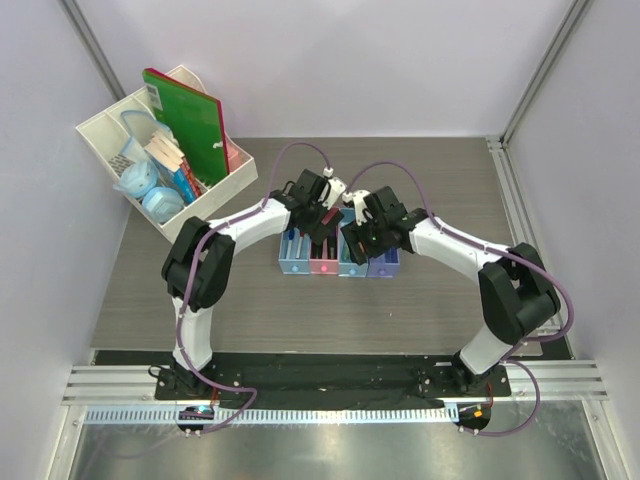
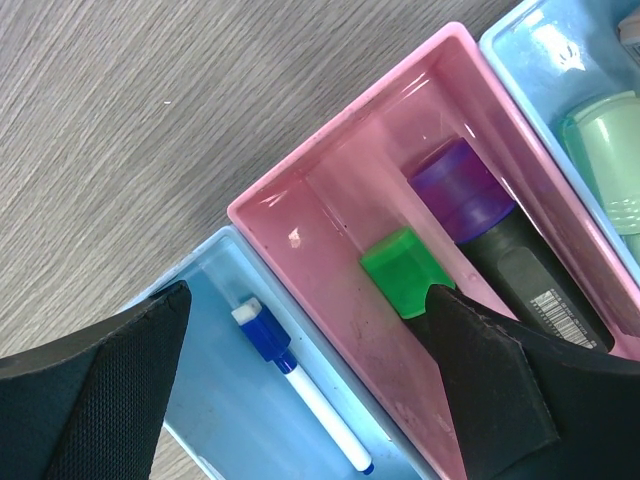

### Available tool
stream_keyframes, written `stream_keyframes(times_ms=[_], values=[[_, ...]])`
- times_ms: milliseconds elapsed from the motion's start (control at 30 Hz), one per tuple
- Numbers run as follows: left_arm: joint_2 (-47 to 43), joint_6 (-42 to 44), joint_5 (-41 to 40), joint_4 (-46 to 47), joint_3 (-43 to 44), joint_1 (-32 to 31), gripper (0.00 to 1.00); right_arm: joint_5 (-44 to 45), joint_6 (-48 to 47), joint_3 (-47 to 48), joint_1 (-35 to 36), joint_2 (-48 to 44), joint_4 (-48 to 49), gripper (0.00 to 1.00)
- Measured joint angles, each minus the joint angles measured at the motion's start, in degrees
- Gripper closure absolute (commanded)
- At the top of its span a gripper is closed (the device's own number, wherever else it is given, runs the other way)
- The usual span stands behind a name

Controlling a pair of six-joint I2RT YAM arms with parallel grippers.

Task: Sort the stationery into containers
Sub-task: Move the storage box to the center of the board, then reset both arms

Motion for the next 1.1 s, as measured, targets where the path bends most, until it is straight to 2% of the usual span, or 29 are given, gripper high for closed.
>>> stream_keyframes(times_ms=[200, 633, 867, 1000, 1100], values=[[-2.0, -1.3, 0.2, -0.1, -1.2, 0.0, 0.0, 1.8, -2.4, 0.2, 0.0, -1.5, -2.0, 0.23], [-22.9, -5.3, 3.0, -2.4, -2.8, 0.0, 0.0, 4.1, -6.8, 9.8, 0.2, -4.5, -9.4, 0.0], [-37.0, -5.2, 3.6, -4.5, -9.3, 0.5, 0.0, 4.5, -11.2, 12.2, -1.0, -13.6, -15.1, 0.0], [-46.1, -4.0, 6.5, -6.5, -15.3, 4.6, 0.0, 0.3, -14.3, 10.5, -6.9, -23.8, -17.3, 0.0], [-52.7, -3.0, 10.7, -8.0, -19.8, 11.6, 0.0, -3.4, -16.3, 7.7, -16.2, -32.0, -17.6, 0.0]])
